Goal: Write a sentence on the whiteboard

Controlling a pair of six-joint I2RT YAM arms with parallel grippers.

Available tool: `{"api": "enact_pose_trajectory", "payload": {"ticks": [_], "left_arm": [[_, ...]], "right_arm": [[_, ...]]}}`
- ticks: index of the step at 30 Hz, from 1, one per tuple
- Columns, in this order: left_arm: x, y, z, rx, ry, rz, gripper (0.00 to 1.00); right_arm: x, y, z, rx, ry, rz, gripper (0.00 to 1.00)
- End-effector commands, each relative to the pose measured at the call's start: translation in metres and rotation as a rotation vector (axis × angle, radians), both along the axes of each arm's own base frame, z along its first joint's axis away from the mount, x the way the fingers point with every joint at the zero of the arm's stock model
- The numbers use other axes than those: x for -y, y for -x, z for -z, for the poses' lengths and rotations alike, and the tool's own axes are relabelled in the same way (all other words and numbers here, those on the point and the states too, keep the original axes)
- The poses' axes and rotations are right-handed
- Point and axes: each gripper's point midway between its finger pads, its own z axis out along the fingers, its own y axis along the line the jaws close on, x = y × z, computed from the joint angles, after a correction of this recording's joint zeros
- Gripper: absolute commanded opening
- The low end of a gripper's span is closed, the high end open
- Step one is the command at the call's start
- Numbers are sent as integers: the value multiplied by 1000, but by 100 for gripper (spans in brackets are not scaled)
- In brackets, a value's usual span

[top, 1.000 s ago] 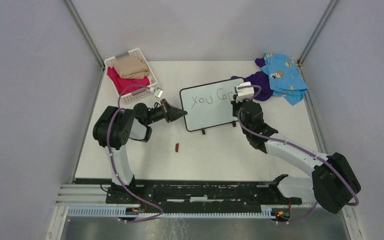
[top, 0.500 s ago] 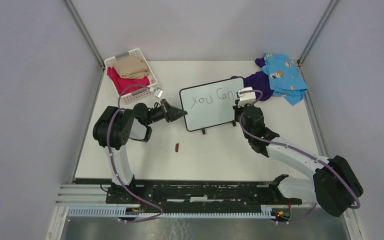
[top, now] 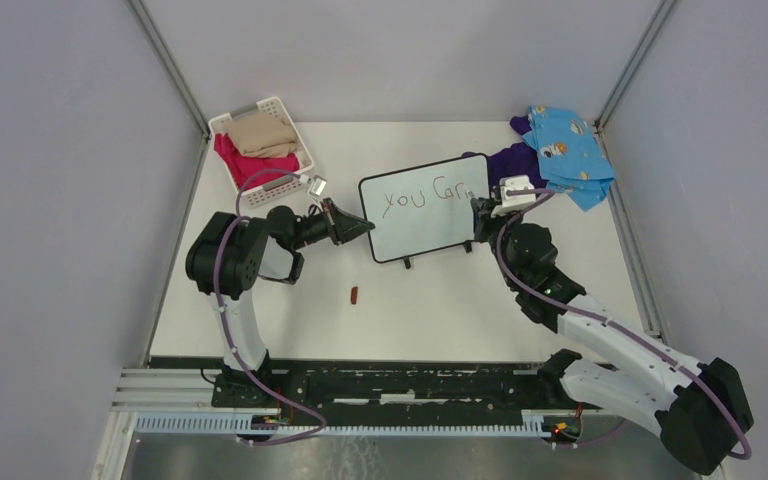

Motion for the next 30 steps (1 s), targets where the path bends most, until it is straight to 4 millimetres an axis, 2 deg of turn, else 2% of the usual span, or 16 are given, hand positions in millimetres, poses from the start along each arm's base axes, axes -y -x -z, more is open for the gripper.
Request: {"api": "enact_pose_trajectory", "payload": {"ticks": [1, 4, 11, 17, 24, 30], "left_arm": [[0, -2, 10, 4, -28, 5, 13], [0, -2, 8, 10, -29, 8, 13], [-1, -2, 15, 3, -58, 10, 13], [-1, -3, 14, 11, -77, 11, 13], [-1, -3, 19, -2, -86, 14, 12], [-2, -3, 26, -27, -84, 11, 12]], "right_arm": [[-24, 19, -24, 65, -37, -96, 0], [-36, 36, -13, 64, -4, -138, 0], [-73, 57, 32, -34, 15, -258, 0], [-99, 65, 42, -52, 48, -323, 0], [-101, 70, 38, -16, 98, -322, 0], [-90, 73, 37, 1, 122, -280, 0]]}}
